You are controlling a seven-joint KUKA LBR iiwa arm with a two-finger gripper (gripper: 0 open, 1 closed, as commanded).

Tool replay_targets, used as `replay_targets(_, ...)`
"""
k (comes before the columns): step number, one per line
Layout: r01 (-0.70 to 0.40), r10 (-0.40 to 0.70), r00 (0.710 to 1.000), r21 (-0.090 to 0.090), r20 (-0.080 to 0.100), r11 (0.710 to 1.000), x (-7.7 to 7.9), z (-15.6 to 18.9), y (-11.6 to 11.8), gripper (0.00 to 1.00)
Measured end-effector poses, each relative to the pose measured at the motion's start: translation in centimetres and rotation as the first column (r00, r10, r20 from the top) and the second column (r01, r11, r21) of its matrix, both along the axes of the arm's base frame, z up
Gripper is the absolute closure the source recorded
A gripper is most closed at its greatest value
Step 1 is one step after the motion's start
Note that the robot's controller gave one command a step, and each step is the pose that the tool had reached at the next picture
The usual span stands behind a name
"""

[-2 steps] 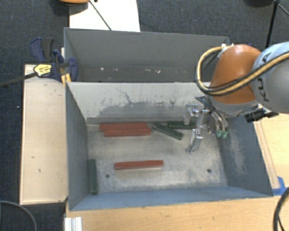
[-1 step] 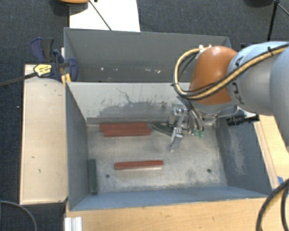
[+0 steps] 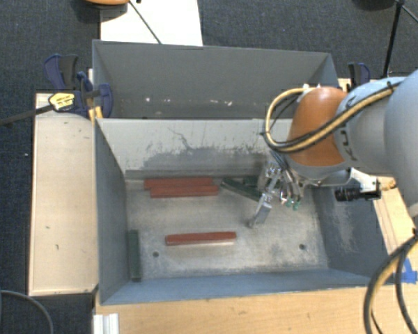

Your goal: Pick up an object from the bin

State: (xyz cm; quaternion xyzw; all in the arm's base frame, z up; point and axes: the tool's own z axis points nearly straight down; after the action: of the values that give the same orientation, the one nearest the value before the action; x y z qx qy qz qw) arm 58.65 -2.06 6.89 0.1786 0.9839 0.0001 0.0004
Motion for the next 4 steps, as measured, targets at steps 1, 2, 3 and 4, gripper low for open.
replay_targets(1,0.008,-0.008,1.0,0.001,0.004,1.0,0.32,0.23,3.89,1.0)
replay_targets(2,0.007,-0.007,1.0,0.0,0.004,1.0,0.32,0.23,3.89,1.0)
replay_targets(3,0.006,-0.006,1.0,0.0,0.004,1.0,0.33,0.3,3.88,1.0)
replay_targets(4,0.005,-0.005,1.0,0.0,-0.005,1.0,0.08,1.21,3.86,1.0)
